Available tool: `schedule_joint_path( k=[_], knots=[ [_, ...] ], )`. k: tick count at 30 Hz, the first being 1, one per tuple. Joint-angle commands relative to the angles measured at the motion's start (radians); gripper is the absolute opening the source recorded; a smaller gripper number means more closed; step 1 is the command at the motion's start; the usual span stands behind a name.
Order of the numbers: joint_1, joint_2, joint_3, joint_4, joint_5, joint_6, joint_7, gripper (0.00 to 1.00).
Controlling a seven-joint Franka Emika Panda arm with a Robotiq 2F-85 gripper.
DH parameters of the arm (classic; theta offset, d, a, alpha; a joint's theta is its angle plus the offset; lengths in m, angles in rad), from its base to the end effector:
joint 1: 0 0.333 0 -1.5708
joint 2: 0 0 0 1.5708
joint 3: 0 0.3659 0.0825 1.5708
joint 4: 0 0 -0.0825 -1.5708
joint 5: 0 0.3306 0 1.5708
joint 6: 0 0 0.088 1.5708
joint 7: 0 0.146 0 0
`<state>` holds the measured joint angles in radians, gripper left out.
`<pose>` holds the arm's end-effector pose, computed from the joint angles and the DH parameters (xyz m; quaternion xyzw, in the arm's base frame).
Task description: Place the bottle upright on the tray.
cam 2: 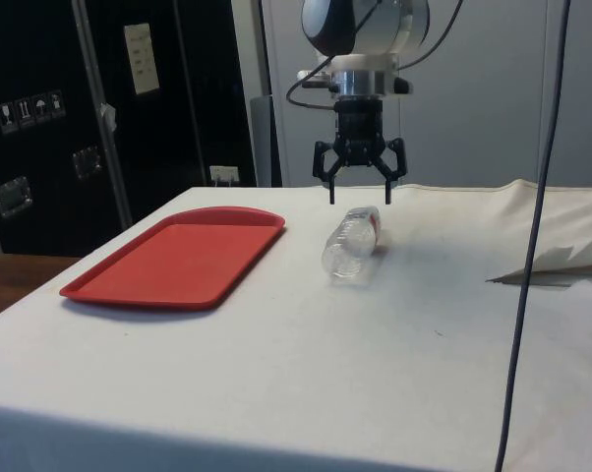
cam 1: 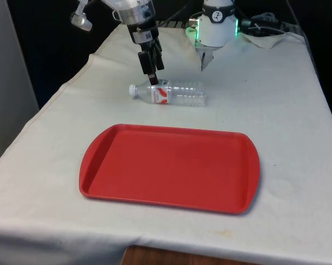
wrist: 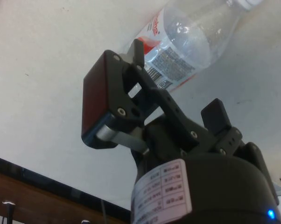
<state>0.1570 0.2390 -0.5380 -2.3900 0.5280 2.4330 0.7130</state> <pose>0.4356 -0.1602 0.2767 -0.7203 0.6841 0.0809 0.0817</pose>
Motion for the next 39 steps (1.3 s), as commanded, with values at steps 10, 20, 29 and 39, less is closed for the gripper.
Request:
schedule_joint_path(
  k=[10, 20, 29, 39],
  knots=[
    [-0.012, 0.037, -0.011, 0.027, 0.037, -0.035, -0.036, 1.00],
    [-0.004, 0.057, -0.024, 0.038, 0.042, -0.043, -0.042, 1.00],
    [-0.003, 0.066, -0.028, 0.035, 0.044, -0.047, -0.048, 1.00],
    [-0.009, 0.092, -0.040, 0.048, 0.139, -0.082, -0.143, 1.00]
  ],
)
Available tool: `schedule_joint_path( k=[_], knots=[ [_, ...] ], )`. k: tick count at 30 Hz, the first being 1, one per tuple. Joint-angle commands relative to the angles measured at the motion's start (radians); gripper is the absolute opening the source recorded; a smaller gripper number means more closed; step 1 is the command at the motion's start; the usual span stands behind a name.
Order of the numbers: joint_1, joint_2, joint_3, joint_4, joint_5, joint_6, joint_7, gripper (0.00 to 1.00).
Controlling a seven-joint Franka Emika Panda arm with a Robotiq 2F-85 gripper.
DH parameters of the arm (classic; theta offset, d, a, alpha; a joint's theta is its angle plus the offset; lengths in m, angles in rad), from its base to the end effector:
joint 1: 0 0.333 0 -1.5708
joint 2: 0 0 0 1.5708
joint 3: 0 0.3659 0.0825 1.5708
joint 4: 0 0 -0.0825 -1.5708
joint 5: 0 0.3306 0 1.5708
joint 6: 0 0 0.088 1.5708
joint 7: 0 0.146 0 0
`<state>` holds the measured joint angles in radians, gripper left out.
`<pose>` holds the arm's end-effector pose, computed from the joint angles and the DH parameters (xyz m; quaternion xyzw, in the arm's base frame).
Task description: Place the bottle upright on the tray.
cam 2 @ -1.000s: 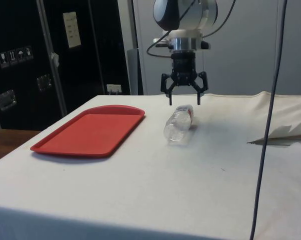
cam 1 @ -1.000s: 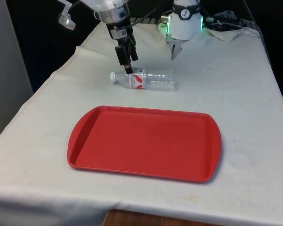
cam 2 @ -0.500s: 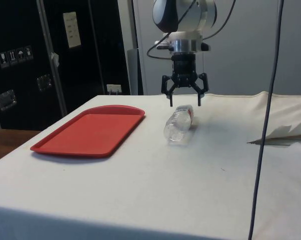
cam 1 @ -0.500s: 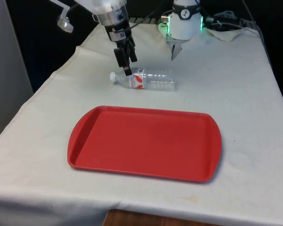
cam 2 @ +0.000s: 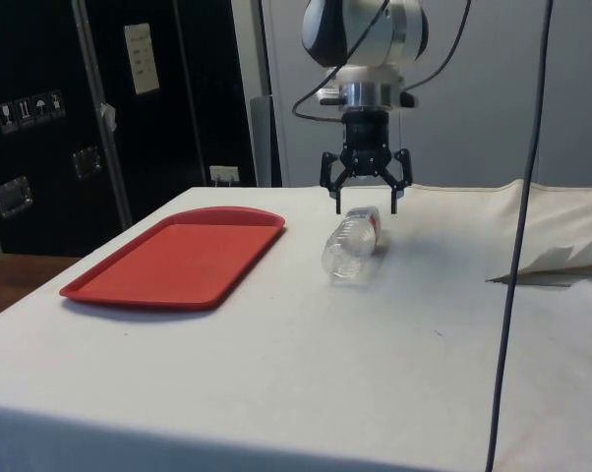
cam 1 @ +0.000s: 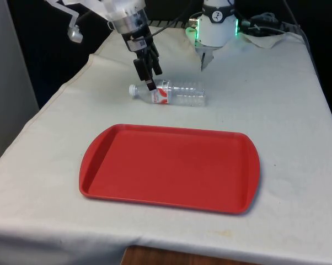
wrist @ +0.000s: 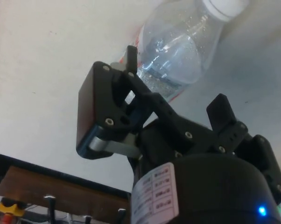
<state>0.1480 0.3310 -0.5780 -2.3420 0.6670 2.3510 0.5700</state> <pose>0.4363 -0.1741 0.2526 -0.7132 0.6836 0.1133 0.1062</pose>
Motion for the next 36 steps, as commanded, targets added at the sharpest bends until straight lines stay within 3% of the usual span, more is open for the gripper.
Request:
schedule_joint_path(
  k=[1, 10, 11, 12, 18, 19, 20, 26, 27, 28, 29, 36],
  knots=[
    [-0.012, 0.000, 0.003, 0.007, 0.027, -0.022, -0.027, 1.00],
    [-0.018, 0.027, -0.024, 0.030, 0.104, -0.091, -0.114, 1.00],
    [-0.006, 0.026, -0.031, 0.024, 0.089, -0.078, -0.099, 1.00],
    [-0.019, 0.031, -0.027, 0.033, 0.111, -0.099, -0.122, 1.00],
    [-0.024, 0.061, -0.048, 0.056, 0.158, -0.155, -0.177, 1.00],
    [-0.012, 0.060, -0.056, 0.051, 0.146, -0.144, -0.165, 1.00],
    [-0.024, 0.066, -0.052, 0.060, 0.165, -0.165, -0.184, 1.00],
    [-0.028, 0.106, -0.072, 0.085, 0.208, -0.225, -0.230, 1.00],
    [-0.028, 0.113, -0.074, 0.089, 0.214, -0.233, -0.236, 1.00],
    [-0.016, 0.111, -0.083, 0.084, 0.206, -0.223, -0.228, 1.00],
    [-0.029, 0.127, -0.080, 0.098, 0.225, -0.252, -0.247, 1.00],
    [-0.034, 0.190, -0.098, 0.147, 0.265, -0.324, -0.279, 1.00]
  ],
)
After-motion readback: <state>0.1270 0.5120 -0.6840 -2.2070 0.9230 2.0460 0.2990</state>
